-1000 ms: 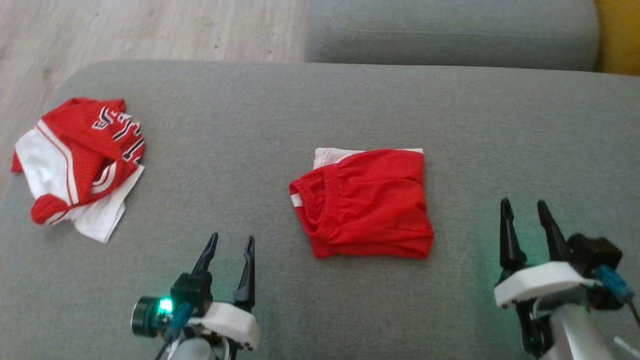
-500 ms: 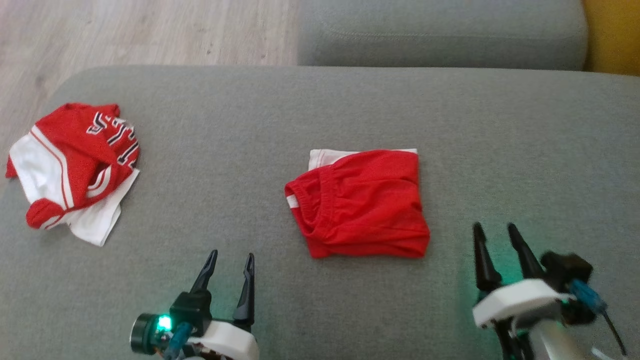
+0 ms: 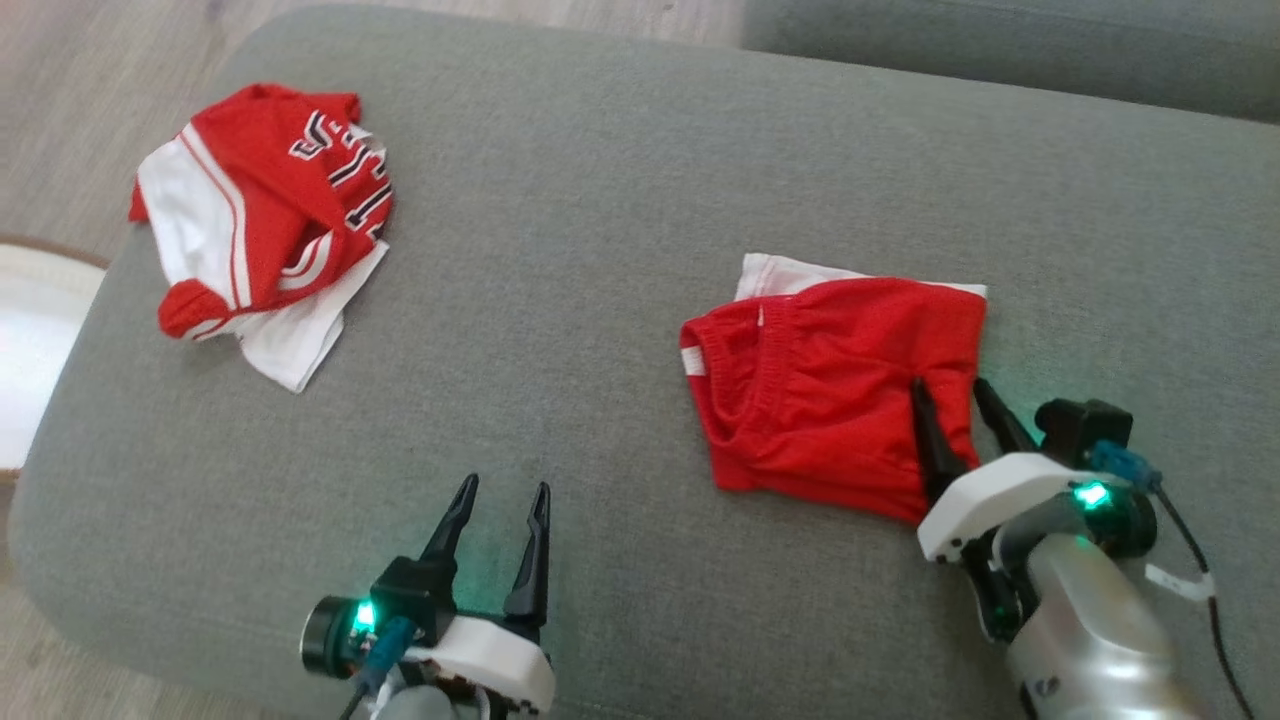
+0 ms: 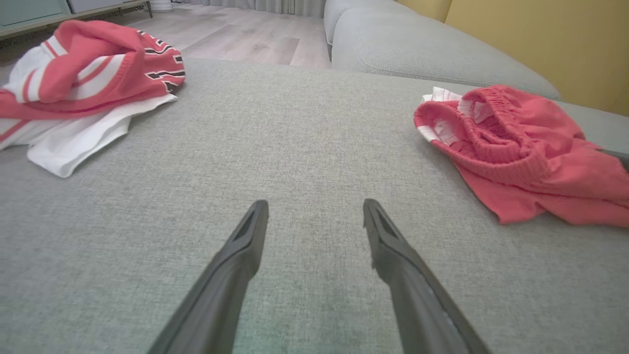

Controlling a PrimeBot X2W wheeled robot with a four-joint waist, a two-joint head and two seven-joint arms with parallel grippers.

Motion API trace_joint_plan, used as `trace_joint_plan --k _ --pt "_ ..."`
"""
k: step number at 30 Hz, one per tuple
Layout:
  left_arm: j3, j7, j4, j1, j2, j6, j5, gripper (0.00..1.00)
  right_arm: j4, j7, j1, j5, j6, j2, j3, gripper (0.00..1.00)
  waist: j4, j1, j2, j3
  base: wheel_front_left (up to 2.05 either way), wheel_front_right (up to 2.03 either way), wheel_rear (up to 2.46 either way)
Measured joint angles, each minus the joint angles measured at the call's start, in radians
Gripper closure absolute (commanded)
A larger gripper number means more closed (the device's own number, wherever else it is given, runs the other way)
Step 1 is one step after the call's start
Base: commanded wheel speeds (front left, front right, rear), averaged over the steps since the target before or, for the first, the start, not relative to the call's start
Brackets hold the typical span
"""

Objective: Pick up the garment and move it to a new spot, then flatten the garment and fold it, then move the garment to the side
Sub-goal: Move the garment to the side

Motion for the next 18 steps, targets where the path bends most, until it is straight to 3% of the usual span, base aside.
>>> trace_joint_plan --k 1,2,10,18 --pt "-0.004 0.0 0.0 -0.004 0.0 0.005 0.0 0.0 0.015 -0.007 -0.004 -0.02 0.0 -0.002 -0.01 0.59 0.008 -0.0001 0.0 0.005 0.0 0.0 0.0" --pt "-0.006 0.0 0.0 -0.009 0.0 0.007 0.0 0.0 0.028 -0.008 -0.016 -0.027 0.0 -0.003 -0.019 1.0 0.013 -0.0002 0.0 0.01 0.0 0.0 0.0" --pt "0.003 0.0 -0.002 -0.019 0.0 0.004 0.029 0.0 0.062 -0.039 -0.052 -0.058 0.0 0.0 -0.038 1.0 -0.038 0.0 0.0 0.003 0.0 0.0 0.0" --pt "0.016 0.0 -0.01 -0.028 0.0 -0.025 0.047 0.0 -0.05 -0.044 -0.007 -0.038 0.0 -0.001 -0.003 1.0 -0.23 -0.0002 0.0 -0.018 0.0 0.0 0.0"
